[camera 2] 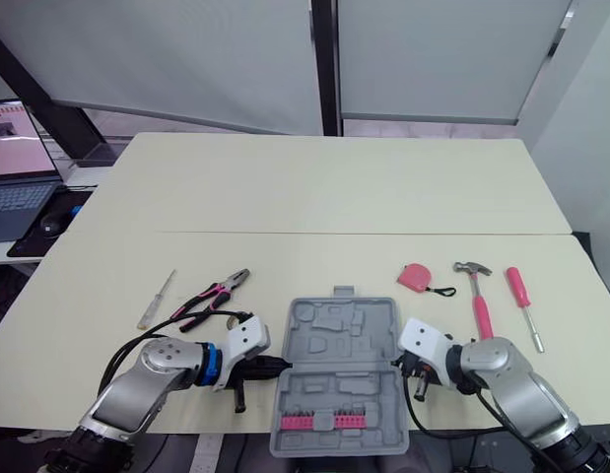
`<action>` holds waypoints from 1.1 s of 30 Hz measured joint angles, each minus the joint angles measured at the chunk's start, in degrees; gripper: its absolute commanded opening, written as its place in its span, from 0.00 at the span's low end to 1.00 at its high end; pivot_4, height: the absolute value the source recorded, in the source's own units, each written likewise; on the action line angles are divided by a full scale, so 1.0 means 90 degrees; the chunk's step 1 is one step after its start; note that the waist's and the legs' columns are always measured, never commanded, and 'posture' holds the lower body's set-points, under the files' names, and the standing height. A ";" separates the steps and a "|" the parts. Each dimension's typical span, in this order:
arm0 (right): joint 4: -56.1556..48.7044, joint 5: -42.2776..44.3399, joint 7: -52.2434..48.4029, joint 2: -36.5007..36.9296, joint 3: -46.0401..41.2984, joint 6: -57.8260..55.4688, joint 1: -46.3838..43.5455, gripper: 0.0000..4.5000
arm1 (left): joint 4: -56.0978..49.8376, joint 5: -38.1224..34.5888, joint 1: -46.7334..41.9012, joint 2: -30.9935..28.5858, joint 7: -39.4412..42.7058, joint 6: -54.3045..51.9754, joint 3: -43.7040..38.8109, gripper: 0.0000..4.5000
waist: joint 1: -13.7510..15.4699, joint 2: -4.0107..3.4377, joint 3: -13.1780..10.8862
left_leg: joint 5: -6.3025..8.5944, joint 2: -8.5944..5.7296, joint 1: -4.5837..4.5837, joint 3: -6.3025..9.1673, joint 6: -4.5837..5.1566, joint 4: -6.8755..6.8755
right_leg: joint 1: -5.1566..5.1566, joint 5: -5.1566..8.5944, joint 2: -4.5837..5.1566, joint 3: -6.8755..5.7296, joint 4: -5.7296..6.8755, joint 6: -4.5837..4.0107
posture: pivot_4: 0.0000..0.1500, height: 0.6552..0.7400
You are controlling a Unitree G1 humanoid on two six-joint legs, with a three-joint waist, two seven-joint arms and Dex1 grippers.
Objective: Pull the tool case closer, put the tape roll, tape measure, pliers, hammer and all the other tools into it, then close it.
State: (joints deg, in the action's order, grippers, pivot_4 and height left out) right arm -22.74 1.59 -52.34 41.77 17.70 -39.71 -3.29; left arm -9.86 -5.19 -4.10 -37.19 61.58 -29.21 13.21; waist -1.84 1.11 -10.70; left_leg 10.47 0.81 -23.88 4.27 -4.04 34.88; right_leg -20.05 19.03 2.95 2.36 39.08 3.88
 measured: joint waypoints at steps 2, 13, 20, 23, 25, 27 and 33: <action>0.0000 0.0000 0.0001 0.0011 0.0047 0.0004 0.0001 0.00 | -0.0034 -0.0019 0.0054 -0.0044 -0.0023 0.0017 0.0003 0.00 | 0.0002 0.0000 0.0000 | 0.0000 0.0000 0.0000 0.0001 0.0000 -0.0001 | 0.0000 0.0000 0.0000 -0.0001 0.0000 0.0000 | 1.00 1.00; 0.0001 0.0027 0.0001 -0.0008 0.0261 0.0005 -0.0021 0.00 | -0.0172 -0.0187 0.0233 -0.0301 -0.0141 0.0039 -0.0008 0.00 | -0.0002 0.0001 0.0001 | 0.0000 0.0003 0.0001 0.0000 0.0000 0.0000 | -0.0001 0.0000 -0.0002 0.0000 0.0000 0.0000 | 1.00 1.00; 0.0034 0.0030 0.0000 -0.0008 0.0301 0.0049 -0.0055 0.00 | -0.0203 -0.0274 0.0263 -0.0352 -0.0208 -0.0020 -0.0008 0.00 | -0.0002 0.0001 0.0001 | 0.0000 0.0004 0.0001 0.0000 0.0000 0.0000 | -0.0001 0.0000 -0.0002 0.0000 0.0000 0.0000 | 1.00 1.00; 0.0036 0.0030 0.0001 -0.0008 0.0305 0.0052 -0.0057 0.00 | -0.0203 -0.0282 0.0264 -0.0354 -0.0241 -0.0022 -0.0008 0.00 | -0.0002 0.0002 0.0001 | 0.0000 0.0004 0.0001 0.0000 0.0000 0.0000 | -0.0001 0.0000 -0.0002 0.0000 0.0000 0.0000 | 1.00 1.00; 0.0044 0.0029 0.0001 -0.0008 0.0310 0.0065 -0.0060 0.00 | -0.0203 -0.0288 0.0268 -0.0361 -0.0245 -0.0019 -0.0007 0.00 | -0.0002 0.0002 0.0001 | 0.0000 0.0004 0.0001 0.0000 0.0000 0.0000 | -0.0001 0.0000 -0.0002 0.0000 0.0000 0.0000 | 1.00 1.00; 0.0059 0.0030 0.0003 -0.0009 0.0311 0.0078 -0.0066 0.00 | -0.0202 -0.0288 0.0270 -0.0362 -0.0252 -0.0015 -0.0007 0.00 | -0.0002 0.0002 0.0001 | 0.0000 0.0004 0.0002 0.0000 0.0000 0.0000 | -0.0001 0.0000 -0.0002 0.0000 0.0000 0.0000 | 1.00 1.00; 0.0184 0.0104 0.0038 -0.0008 0.0218 0.0174 -0.0064 0.00 | -0.0192 -0.0288 0.0284 -0.0370 -0.0279 0.0053 -0.0007 0.00 | -0.0001 0.0002 0.0001 | -0.0001 0.0004 0.0002 0.0000 0.0000 0.0001 | -0.0001 0.0000 -0.0003 0.0002 0.0000 0.0000 | 1.00 1.00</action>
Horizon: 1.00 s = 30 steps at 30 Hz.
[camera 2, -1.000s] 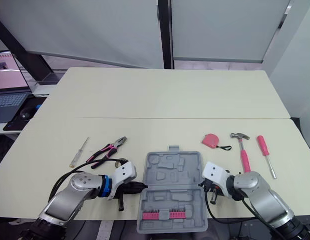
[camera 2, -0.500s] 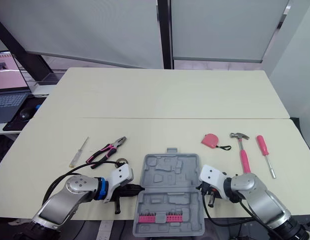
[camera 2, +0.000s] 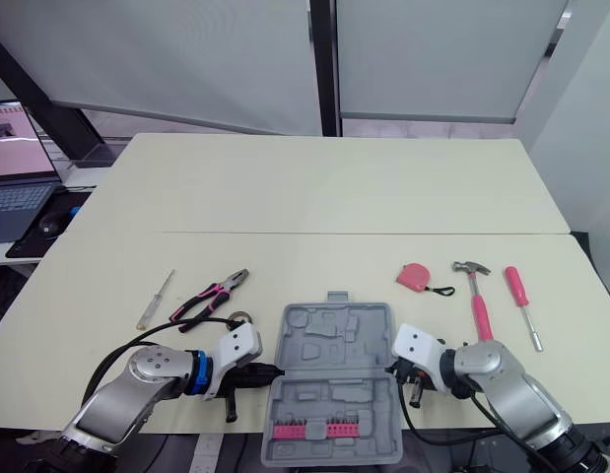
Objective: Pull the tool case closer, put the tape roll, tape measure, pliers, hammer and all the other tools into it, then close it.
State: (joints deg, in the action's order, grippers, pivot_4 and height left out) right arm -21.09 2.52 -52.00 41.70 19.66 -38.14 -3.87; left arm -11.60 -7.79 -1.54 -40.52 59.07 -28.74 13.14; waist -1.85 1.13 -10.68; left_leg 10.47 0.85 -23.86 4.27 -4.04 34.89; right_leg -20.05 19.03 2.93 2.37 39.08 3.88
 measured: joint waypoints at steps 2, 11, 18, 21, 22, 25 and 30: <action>0.0065 0.0045 0.0045 0.0072 -0.0128 0.0014 0.0011 0.00 | 0.0018 -0.0001 0.0016 -0.0062 0.0004 0.0107 -0.0001 0.00 | 0.0005 0.0000 0.0000 | 0.0000 -0.0001 -0.0001 0.0000 0.0000 0.0000 | 0.0000 0.0000 0.0000 0.0001 0.0000 0.0000 | 1.00 1.00; 0.0320 0.0364 -0.0050 0.0691 -0.1191 0.0479 0.0361 0.00 | 0.0251 -0.0611 0.0512 -0.0601 0.0257 0.0916 -0.1328 0.00 | 0.0004 0.0000 -0.0001 | 0.0001 0.0001 -0.0006 -0.0006 0.0001 -0.0004 | -0.0005 0.0001 0.0005 0.0001 -0.0004 -0.0002 | 1.00 1.00; 0.0830 0.0797 -0.0487 0.1277 -0.2496 0.1517 0.0556 0.00 | 0.0590 -0.1417 0.1491 -0.0621 0.0148 0.1478 -0.3771 0.00 | 0.0004 0.0000 -0.0002 | 0.0001 0.0003 -0.0003 -0.0014 0.0001 -0.0003 | -0.0005 0.0001 0.0009 0.0004 -0.0006 -0.0002 | 1.00 1.00; 0.1342 0.0813 -0.0707 0.1618 -0.2878 0.1956 0.0536 0.00 | 0.1096 -0.1416 0.1866 -0.0627 -0.0021 0.1634 -0.4503 0.12 | 0.0007 0.0002 -0.0002 | 0.0001 0.0003 -0.0002 -0.0016 0.0001 -0.0003 | -0.0005 0.0002 0.0009 0.0004 -0.0008 -0.0004 | 1.00 1.00; 0.1555 0.0807 -0.0772 0.1694 -0.2968 0.2094 0.0531 0.00 | 0.1240 -0.1418 0.1962 -0.0626 -0.0058 0.1697 -0.4668 0.17 | 0.0008 0.0003 -0.0002 | 0.0001 0.0003 -0.0002 -0.0016 0.0001 -0.0002 | -0.0005 0.0002 0.0009 0.0004 -0.0008 -0.0004 | 1.00 1.00; 0.2326 0.0782 -0.1004 0.1935 -0.3075 0.2556 0.0401 0.18 | 0.1624 -0.1439 0.2212 -0.0627 -0.0085 0.1886 -0.5148 0.38 | 0.0008 0.0003 -0.0002 | 0.0001 0.0003 -0.0001 -0.0020 0.0001 -0.0002 | -0.0005 0.0004 0.0011 0.0005 -0.0008 -0.0007 | 1.00 1.00; 0.3652 0.0712 -0.1419 0.2385 -0.3134 0.3218 -0.0092 0.45 | 0.2188 -0.1437 0.2627 -0.0647 -0.0004 0.2267 -0.5648 0.73 | 0.0001 0.0002 -0.0002 | 0.0001 0.0009 0.0002 -0.0028 0.0001 -0.0004 | -0.0008 0.0008 0.0012 0.0005 -0.0007 -0.0016 | 1.00 1.00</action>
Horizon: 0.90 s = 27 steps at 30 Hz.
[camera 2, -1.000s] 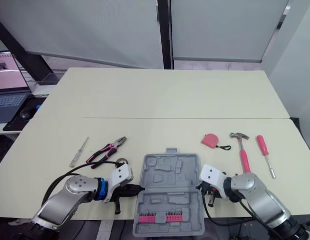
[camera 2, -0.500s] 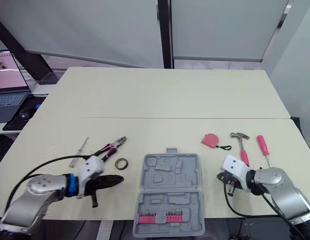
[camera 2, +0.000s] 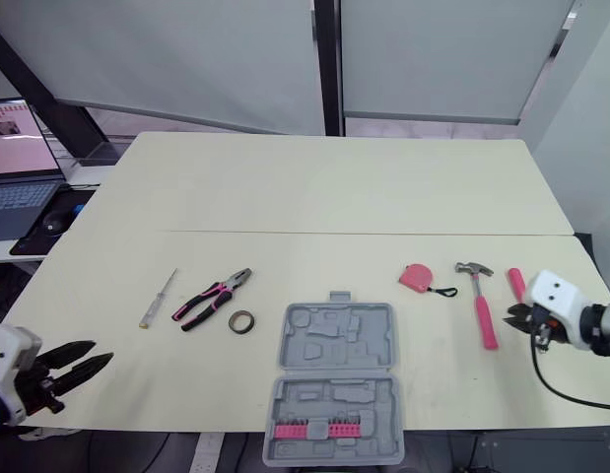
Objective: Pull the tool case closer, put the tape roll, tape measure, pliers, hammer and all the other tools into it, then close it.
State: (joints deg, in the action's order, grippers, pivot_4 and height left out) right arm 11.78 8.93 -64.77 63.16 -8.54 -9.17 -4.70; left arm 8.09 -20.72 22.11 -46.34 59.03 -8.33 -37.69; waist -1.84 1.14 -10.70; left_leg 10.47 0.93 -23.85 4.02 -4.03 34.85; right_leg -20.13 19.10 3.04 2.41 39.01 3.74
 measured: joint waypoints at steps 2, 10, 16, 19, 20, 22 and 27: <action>0.0395 -0.0017 -0.0144 0.0100 -0.0013 0.0181 -0.0209 0.57 | 0.0200 0.0004 0.0073 -0.0027 0.0040 0.0063 -0.0104 0.87 | -0.0002 0.0000 0.0000 | 0.0000 0.0002 0.0001 -0.0001 0.0000 0.0000 | -0.0001 0.0002 -0.0001 -0.0002 0.0001 -0.0003 | 1.00 1.00; 0.1267 -0.0134 -0.0501 0.0250 -0.0002 0.0621 -0.0376 0.99 | 0.0331 -0.0076 0.0151 -0.0291 0.0187 0.0137 -0.0312 1.00 | 0.0000 -0.0001 0.0000 | 0.0000 0.0004 0.0001 -0.0007 0.0000 -0.0002 | -0.0002 0.0002 -0.0001 0.0002 0.0001 -0.0005 | 1.00 1.00; 0.1512 -0.0330 -0.0430 0.0170 0.0130 0.0985 -0.0628 0.99 | 0.0269 -0.0095 0.0148 -0.0340 0.0205 0.0132 -0.0319 1.00 | -0.0031 -0.0002 0.0000 | 0.0000 0.0008 0.0004 -0.0018 0.0000 -0.0002 | -0.0004 0.0000 -0.0001 0.0007 0.0002 -0.0005 | 1.00 1.00; 0.1571 -0.0388 -0.0419 0.0159 0.0186 0.1221 -0.0709 0.99 | 0.0120 -0.0106 0.0140 -0.0374 0.0204 0.0096 -0.0319 1.00 | -0.0021 -0.0002 0.0000 | 0.0000 0.0008 0.0004 -0.0019 0.0000 -0.0002 | -0.0005 0.0000 -0.0001 0.0007 0.0002 -0.0004 | 1.00 1.00; 0.1600 -0.0412 -0.0422 0.0159 0.0202 0.1292 -0.0740 0.99 | 0.0053 -0.0113 0.0124 -0.0379 0.0206 0.0059 -0.0319 1.00 | -0.0017 -0.0002 -0.0001 | 0.0000 0.0008 0.0004 -0.0020 0.0000 -0.0002 | -0.0005 0.0000 -0.0001 0.0007 0.0002 -0.0004 | 1.00 1.00; 0.1592 -0.0410 -0.0429 0.0152 0.0214 0.1341 -0.0771 0.99 | -0.0093 -0.0143 0.0112 -0.0379 0.0213 -0.0025 -0.0318 1.00 | -0.0014 -0.0002 -0.0001 | 0.0000 0.0008 0.0004 -0.0020 0.0000 -0.0002 | -0.0005 0.0000 -0.0001 0.0007 0.0002 -0.0004 | 1.00 1.00; 0.0710 -0.0193 -0.0444 -0.0191 0.0245 0.0950 -0.0923 0.99 | -0.0368 -0.0142 -0.0047 -0.0378 0.0130 -0.0212 -0.0090 1.00 | -0.0027 -0.0003 0.0000 | 0.0000 0.0016 0.0007 -0.0021 -0.0001 -0.0002 | -0.0003 -0.0003 -0.0007 0.0010 0.0005 -0.0006 | 1.00 1.00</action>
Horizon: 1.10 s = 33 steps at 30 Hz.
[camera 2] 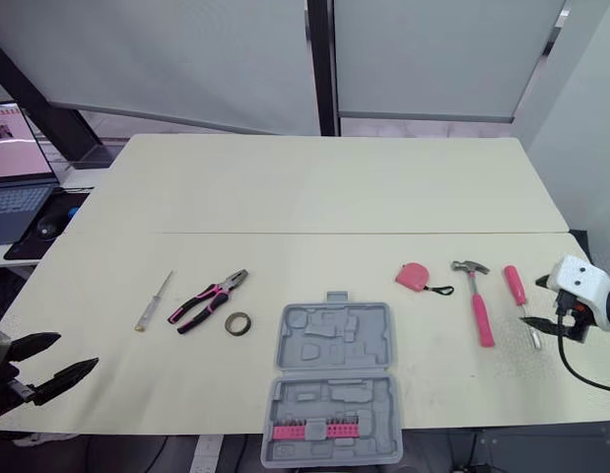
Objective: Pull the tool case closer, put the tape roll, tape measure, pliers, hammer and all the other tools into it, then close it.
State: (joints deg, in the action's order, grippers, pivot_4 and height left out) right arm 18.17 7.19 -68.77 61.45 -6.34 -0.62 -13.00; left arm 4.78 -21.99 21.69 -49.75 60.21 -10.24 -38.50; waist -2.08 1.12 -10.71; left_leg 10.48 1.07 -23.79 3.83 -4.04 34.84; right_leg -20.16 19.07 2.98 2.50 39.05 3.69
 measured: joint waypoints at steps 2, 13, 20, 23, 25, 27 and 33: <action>-0.0778 0.0287 -0.0109 -0.0195 0.0103 -0.0333 -0.0004 0.99 | -0.0148 0.0009 0.0028 0.0012 -0.0066 -0.0128 0.0098 1.00 | -0.0016 0.0000 0.0000 | 0.0000 0.0005 -0.0001 0.0000 0.0000 -0.0001 | -0.0002 0.0000 -0.0002 0.0001 0.0000 0.0000 | 1.00 1.00; -0.4228 0.1707 -0.0284 -0.1159 0.1221 -0.2325 -0.0395 0.99 | -0.1691 -0.0031 0.0241 -0.0140 0.0315 -0.0488 0.0828 1.00 | 0.0072 0.0001 -0.0001 | 0.0000 0.0053 -0.0006 -0.0009 -0.0003 0.0001 | -0.0002 -0.0001 -0.0019 -0.0006 -0.0002 -0.0005 | 1.00 1.00; -0.4714 0.1984 0.0029 -0.1411 0.1460 -0.3003 -0.0389 1.00 | -0.1750 -0.0049 -0.0854 -0.0421 0.0839 -0.0481 0.2032 0.91 | 0.0060 0.0003 0.0000 | 0.0000 0.0066 -0.0009 -0.0066 -0.0002 0.0001 | -0.0005 0.0000 -0.0028 -0.0002 -0.0004 -0.0009 | 1.00 1.00; -0.4761 0.1981 0.0170 -0.1450 0.1526 -0.3126 -0.0373 1.00 | -0.1467 -0.0003 -0.1303 -0.0374 0.1012 -0.0334 0.2532 0.75 | 0.0028 0.0003 0.0000 | 0.0001 0.0073 -0.0010 -0.0065 -0.0001 -0.0002 | -0.0009 0.0000 -0.0041 0.0000 -0.0004 -0.0011 | 1.00 1.00; -0.4810 0.1984 0.0249 -0.1464 0.1565 -0.3222 -0.0369 1.00 | -0.1134 0.0118 -0.1552 -0.0360 0.1121 -0.0122 0.2812 0.67 | 0.0015 0.0002 0.0000 | 0.0002 0.0079 -0.0010 -0.0063 0.0000 -0.0006 | -0.0013 0.0002 -0.0053 0.0001 -0.0001 -0.0014 | 1.00 1.00; -0.4866 0.1986 0.0317 -0.1471 0.1599 -0.3275 -0.0371 1.00 | -0.0675 0.0301 -0.1874 -0.0347 0.1237 0.0128 0.3081 0.67 | 0.0028 0.0002 0.0000 | 0.0002 0.0082 -0.0009 -0.0058 0.0000 -0.0007 | -0.0012 0.0003 -0.0061 0.0000 0.0000 -0.0017 | 1.00 1.00; -0.4954 0.1977 0.0437 -0.1595 0.1732 -0.3325 -0.0377 1.00 | 0.0678 0.0762 -0.2876 -0.0155 0.1461 0.0775 0.3774 0.67 | 0.0036 0.0003 -0.0001 | 0.0001 0.0085 -0.0010 -0.0057 0.0000 -0.0001 | -0.0008 0.0003 -0.0065 0.0002 0.0000 -0.0016 | 1.00 1.00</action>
State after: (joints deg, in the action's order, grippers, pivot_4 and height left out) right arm -26.41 24.98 -64.83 47.09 9.25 -30.54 -16.39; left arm 10.88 -15.13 -4.19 -51.14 73.35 -3.26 -4.53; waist -1.75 1.14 -10.71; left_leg 10.49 1.84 -23.88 3.32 -4.04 34.82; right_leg -20.23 19.09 2.39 2.52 39.05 3.54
